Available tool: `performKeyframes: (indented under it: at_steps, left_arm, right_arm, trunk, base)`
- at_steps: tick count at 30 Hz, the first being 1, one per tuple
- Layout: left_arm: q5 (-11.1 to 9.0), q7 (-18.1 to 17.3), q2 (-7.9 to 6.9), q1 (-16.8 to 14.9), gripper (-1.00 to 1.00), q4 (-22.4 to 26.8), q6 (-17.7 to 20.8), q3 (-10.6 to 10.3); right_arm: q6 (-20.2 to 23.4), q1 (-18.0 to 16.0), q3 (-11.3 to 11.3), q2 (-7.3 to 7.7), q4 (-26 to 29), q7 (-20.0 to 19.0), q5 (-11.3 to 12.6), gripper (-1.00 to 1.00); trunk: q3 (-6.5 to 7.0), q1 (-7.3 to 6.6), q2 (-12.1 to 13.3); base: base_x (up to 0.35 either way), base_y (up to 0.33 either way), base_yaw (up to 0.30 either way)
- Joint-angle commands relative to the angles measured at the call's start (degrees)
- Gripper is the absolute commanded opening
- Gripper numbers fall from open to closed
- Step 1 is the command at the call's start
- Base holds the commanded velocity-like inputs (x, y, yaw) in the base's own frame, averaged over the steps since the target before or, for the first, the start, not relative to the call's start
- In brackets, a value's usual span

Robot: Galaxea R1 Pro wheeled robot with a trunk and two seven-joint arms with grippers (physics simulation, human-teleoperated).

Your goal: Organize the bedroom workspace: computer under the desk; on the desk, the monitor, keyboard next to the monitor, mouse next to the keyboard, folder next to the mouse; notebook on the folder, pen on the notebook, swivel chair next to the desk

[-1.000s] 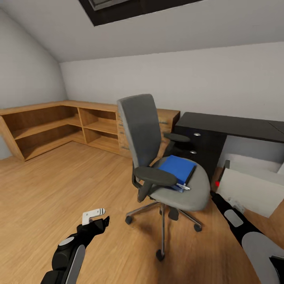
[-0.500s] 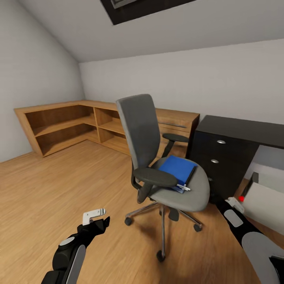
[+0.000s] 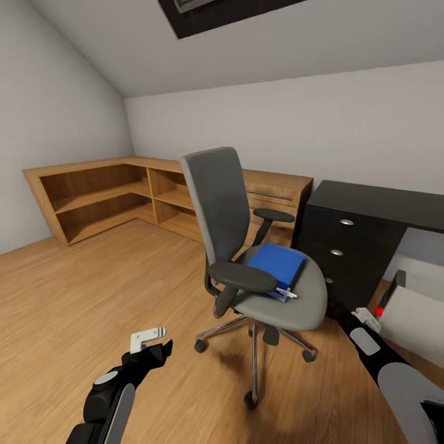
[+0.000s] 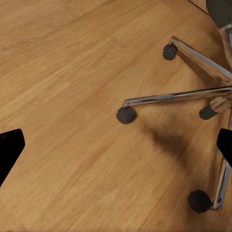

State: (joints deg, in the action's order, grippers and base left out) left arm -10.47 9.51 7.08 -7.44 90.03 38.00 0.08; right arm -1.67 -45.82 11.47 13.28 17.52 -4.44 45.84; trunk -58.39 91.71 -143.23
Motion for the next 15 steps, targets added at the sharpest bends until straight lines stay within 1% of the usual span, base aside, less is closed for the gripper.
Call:
performKeyframes:
  at_steps: [1, 4, 6, 12, 15]
  left_arm:
    - [-0.61, 0.44, 0.04, -0.03, 1.00, 0.06, 0.23, 0.00]
    - [-0.61, 0.42, 0.04, -0.04, 1.00, 0.05, 0.23, 0.00]
    - [-0.58, 0.42, 0.04, -0.03, 1.00, 0.04, 0.23, 0.00]
    - [-0.61, 0.42, 0.04, -0.04, 1.00, -0.32, 0.16, -0.09]
    - [-0.61, 0.43, 0.04, -0.05, 1.00, -0.38, 0.15, -0.28]
  right_arm:
    - [-0.15, -0.01, -0.05, -0.01, -0.11, -0.49, 0.65, 1.00]
    - [-0.17, -0.05, -0.05, -0.01, -0.11, -0.50, 0.65, 1.00]
    - [-0.17, -0.03, -0.05, -0.01, -0.11, -0.51, 0.65, 1.00]
    - [-0.17, -0.03, -0.05, -0.01, -0.12, -0.54, 0.65, 1.00]
    - [-0.17, -0.02, -0.05, -0.01, -0.17, -0.56, 0.65, 1.00]
  trunk:
    - [-0.05, -0.01, -0.02]
    - [-0.05, -0.01, -0.02]
    - [-0.05, -0.01, -0.02]
    - [-0.05, -0.01, -0.02]
    - [-0.05, -0.01, -0.02]
  base:
    - [0.000, 0.000, 0.000]
    - [0.000, 0.000, 0.000]
    - [0.000, -0.082, 0.000]
    - [0.000, -0.232, 0.000]
    - [0.000, -0.114, 0.000]
